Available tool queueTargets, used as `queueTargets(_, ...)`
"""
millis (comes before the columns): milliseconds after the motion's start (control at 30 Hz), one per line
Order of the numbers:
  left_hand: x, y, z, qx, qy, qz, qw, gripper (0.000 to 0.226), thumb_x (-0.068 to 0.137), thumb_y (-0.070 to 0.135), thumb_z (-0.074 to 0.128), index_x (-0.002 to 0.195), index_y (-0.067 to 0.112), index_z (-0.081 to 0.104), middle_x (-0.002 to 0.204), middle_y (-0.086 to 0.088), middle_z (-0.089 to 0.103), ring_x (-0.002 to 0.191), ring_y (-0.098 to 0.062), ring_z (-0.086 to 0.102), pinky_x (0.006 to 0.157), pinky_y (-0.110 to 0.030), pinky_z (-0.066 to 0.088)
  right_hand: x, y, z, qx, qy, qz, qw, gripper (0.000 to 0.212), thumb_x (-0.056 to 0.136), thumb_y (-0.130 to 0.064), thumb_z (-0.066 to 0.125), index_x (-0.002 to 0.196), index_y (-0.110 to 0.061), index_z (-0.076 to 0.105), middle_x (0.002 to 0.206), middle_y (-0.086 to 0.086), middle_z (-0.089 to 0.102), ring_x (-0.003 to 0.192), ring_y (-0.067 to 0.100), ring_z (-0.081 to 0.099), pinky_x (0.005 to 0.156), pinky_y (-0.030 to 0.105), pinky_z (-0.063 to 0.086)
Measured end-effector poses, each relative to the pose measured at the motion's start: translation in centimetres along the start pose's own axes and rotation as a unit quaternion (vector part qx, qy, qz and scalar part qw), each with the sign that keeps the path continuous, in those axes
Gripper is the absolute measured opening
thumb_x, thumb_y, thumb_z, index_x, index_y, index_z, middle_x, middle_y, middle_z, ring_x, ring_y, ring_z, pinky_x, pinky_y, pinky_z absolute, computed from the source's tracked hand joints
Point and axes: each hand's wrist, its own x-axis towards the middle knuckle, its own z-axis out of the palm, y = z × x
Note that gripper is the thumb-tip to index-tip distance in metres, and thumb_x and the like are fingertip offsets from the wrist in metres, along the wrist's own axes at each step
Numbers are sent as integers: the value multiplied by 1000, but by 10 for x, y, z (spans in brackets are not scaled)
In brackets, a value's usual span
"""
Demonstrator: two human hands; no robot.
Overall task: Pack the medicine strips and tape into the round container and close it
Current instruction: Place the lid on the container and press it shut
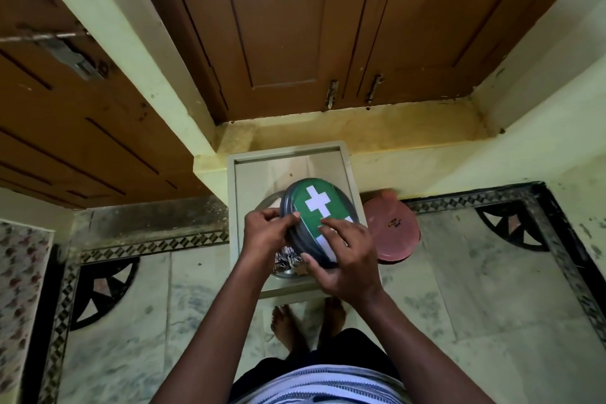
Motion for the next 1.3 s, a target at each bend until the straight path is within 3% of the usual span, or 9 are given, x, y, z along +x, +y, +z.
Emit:
queueTargets(233, 2, 3, -46, -39, -76, -29, 996, 16, 95, 3, 69, 110, 1, 74, 104, -18, 80, 98, -34, 77, 76, -39, 64, 13, 23, 8, 87, 30, 219, 971, 34, 98, -21, 60, 128, -4, 65, 125, 13, 68, 116, 27, 64, 96, 49, 55)
queueTargets(367, 6, -7, -69, -16, -94, -17, 995, 21, 99, 6, 65, 117, 2, 73, 109, -17, 79, 105, -34, 76, 82, -40, 62, 21, 21, 11, 157, 7, 333, 930, 39, 97, -12, 65, 135, -4, 63, 124, 11, 71, 103, 15, 70, 80, 16, 58)
queueTargets(433, 7, -11, -74, -11, -107, -12, 994, 23, 101, 8, 63, 120, 2, 72, 111, -16, 79, 105, -32, 76, 84, -40, 63, 21, 20, 13, 168, -11, 364, 916, 39, 94, -14, 68, 132, -4, 66, 119, 9, 73, 102, 16, 71, 84, 24, 59)
queueTargets(533, 8, -19, -73, 33, -81, 32, 996, 23, 104, 12, 59, 121, 10, 73, 110, -9, 80, 105, -26, 77, 90, -42, 62, 19, 17, 18, 175, -32, 365, 914, 35, 91, -9, 70, 125, -6, 71, 110, 6, 77, 100, 14, 71, 92, 35, 60)
queueTargets(700, 19, -38, -64, 256, 62, 188, 946, 22, 103, 22, 58, 108, 12, 77, 98, -10, 76, 88, -23, 74, 74, -34, 58, 16, 15, 25, 168, -31, 351, 921, 32, 87, -2, 71, 118, -6, 74, 106, 6, 75, 96, 14, 72, 74, 5, 52)
queueTargets(833, 16, -41, -50, 362, 135, 185, 904, 26, 107, 20, 51, 105, 2, 70, 107, -16, 50, 91, -25, 52, 80, -28, 37, 16, 12, 31, 140, -35, 328, 933, 32, 87, -3, 69, 116, -12, 75, 102, 6, 70, 93, 19, 70, 83, 37, 60)
queueTargets(933, 21, -46, -48, 398, 140, 184, 888, 28, 106, 19, 51, 106, -1, 70, 109, -13, 46, 100, -34, 54, 85, -33, 41, 15, 14, 32, 121, -44, 321, 938, 34, 87, -4, 68, 120, -10, 74, 104, 9, 67, 95, 23, 68, 87, 36, 57)
queueTargets(1200, 34, -48, -51, 411, 149, 194, 878, 30, 106, 20, 51, 108, -1, 72, 104, -13, 48, 102, -35, 52, 85, -32, 37, 18, 19, 36, 91, -59, 328, 939, 30, 89, -1, 68, 118, -3, 74, 104, 15, 67, 94, 27, 66, 80, -7, 26)
queueTargets(1300, 40, -49, -51, 399, 151, 190, 884, 31, 107, 20, 50, 109, 1, 73, 104, -14, 50, 101, -33, 52, 85, -32, 37, 19, 21, 36, 94, -56, 315, 943, 29, 89, 0, 67, 117, -2, 75, 102, 18, 66, 91, 27, 62, 80, -10, 24)
